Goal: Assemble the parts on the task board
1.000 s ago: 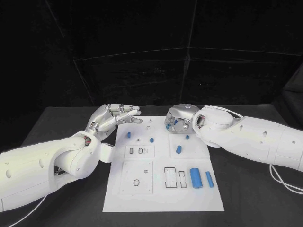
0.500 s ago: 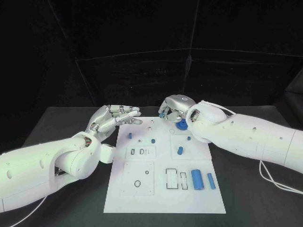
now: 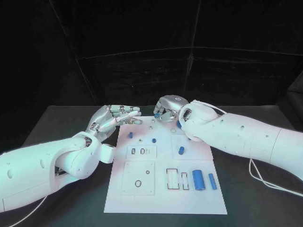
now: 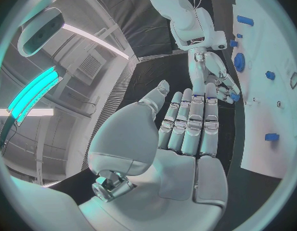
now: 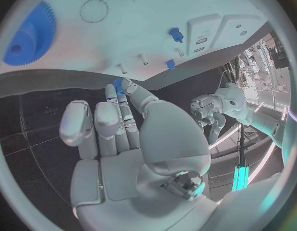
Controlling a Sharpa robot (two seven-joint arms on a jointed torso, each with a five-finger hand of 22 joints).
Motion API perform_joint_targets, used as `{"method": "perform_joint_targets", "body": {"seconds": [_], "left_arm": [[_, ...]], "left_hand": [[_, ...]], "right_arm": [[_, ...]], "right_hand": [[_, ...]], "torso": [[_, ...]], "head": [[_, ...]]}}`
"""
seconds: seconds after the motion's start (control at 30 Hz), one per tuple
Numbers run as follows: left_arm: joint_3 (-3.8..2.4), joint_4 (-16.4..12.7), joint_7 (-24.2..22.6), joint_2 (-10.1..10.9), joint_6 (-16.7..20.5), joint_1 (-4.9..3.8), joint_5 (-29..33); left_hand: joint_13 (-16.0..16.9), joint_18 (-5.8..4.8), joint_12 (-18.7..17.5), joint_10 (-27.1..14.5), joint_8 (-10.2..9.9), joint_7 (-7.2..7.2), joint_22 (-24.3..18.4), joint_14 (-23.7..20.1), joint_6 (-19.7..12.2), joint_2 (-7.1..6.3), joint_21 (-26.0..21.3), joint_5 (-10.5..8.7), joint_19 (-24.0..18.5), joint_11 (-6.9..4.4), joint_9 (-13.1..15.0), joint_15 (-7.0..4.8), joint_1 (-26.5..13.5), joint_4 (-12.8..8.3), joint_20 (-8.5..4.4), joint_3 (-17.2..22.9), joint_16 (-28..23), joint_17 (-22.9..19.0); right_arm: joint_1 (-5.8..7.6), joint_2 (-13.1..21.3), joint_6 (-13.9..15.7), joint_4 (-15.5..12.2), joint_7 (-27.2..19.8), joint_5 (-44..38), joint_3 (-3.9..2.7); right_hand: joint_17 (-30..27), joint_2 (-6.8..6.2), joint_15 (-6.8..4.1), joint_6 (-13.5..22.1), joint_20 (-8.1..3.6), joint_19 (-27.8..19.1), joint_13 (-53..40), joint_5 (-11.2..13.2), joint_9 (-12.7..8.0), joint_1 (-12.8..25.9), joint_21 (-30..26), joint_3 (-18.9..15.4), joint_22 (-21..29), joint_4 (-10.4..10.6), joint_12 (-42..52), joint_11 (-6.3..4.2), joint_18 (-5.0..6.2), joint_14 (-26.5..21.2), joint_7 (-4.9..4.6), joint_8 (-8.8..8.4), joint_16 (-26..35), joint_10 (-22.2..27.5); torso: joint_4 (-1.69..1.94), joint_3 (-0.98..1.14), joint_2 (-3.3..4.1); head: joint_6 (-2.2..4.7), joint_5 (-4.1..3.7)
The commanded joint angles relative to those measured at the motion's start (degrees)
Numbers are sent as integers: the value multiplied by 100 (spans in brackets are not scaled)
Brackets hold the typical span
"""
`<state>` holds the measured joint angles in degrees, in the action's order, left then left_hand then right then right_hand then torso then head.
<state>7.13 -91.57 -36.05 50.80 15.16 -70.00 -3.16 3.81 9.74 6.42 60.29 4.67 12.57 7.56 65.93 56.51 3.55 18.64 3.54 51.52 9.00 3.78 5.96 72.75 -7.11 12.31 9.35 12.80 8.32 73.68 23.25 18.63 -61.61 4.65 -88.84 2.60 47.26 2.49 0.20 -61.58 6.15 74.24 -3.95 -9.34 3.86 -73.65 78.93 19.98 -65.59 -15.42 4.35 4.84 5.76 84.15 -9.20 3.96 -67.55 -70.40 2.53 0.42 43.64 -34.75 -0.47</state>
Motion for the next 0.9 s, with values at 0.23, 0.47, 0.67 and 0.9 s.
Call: {"method": "perform_joint_targets", "body": {"seconds": [0.23,0.47,0.67,0.9], "left_arm": [[-6,-26,-37,8,-57,-21,9],[-6,-20,-39,6,-63,-25,9],[-6,-21,-35,8,-65,-31,9],[-6,-11,-28,5,-70,-34,9]], "left_hand": [[-5,80,-26,12,-20,19,-7,26,21,14,-39,13,3,35,-6,26,-40,6,50,38,-27,8],[-4,81,-31,19,-21,16,-11,32,27,14,-41,12,6,33,-5,24,-34,-6,49,50,-39,12],[-4,81,-31,19,-21,16,-11,32,27,14,-41,12,6,33,-5,24,-34,-6,49,50,-39,12],[-4,81,-31,19,-21,16,-11,32,27,14,-41,12,6,33,-5,24,-34,-6,49,50,-39,12]], "right_arm": [[12,-164,-388,216,44,-25,-5],[12,-250,-350,274,26,-40,-5],[12,-305,-381,299,18,-42,-5],[12,-352,-521,337,38,-55,-4]], "right_hand": [[8,-11,-12,38,11,24,9,36,-5,90,32,36,-9,6,-26,16,-60,6,-23,-25,-27,41],[5,-19,-9,46,14,22,10,39,-5,101,34,46,-12,11,-32,19,-61,3,-24,-27,-30,52],[9,-23,-6,53,16,21,11,40,-6,110,37,58,-14,17,-38,22,-61,2,-28,-28,-37,62],[6,-32,-2,63,20,17,13,44,-7,120,38,71,-13,23,-45,26,-60,-1,-28,-30,-42,76]], "torso": [[11,-1,18],[11,-3,14],[7,-3,21],[5,-3,19]], "head": [[-19,0],[-31,6],[-31,19],[-41,25]]}}
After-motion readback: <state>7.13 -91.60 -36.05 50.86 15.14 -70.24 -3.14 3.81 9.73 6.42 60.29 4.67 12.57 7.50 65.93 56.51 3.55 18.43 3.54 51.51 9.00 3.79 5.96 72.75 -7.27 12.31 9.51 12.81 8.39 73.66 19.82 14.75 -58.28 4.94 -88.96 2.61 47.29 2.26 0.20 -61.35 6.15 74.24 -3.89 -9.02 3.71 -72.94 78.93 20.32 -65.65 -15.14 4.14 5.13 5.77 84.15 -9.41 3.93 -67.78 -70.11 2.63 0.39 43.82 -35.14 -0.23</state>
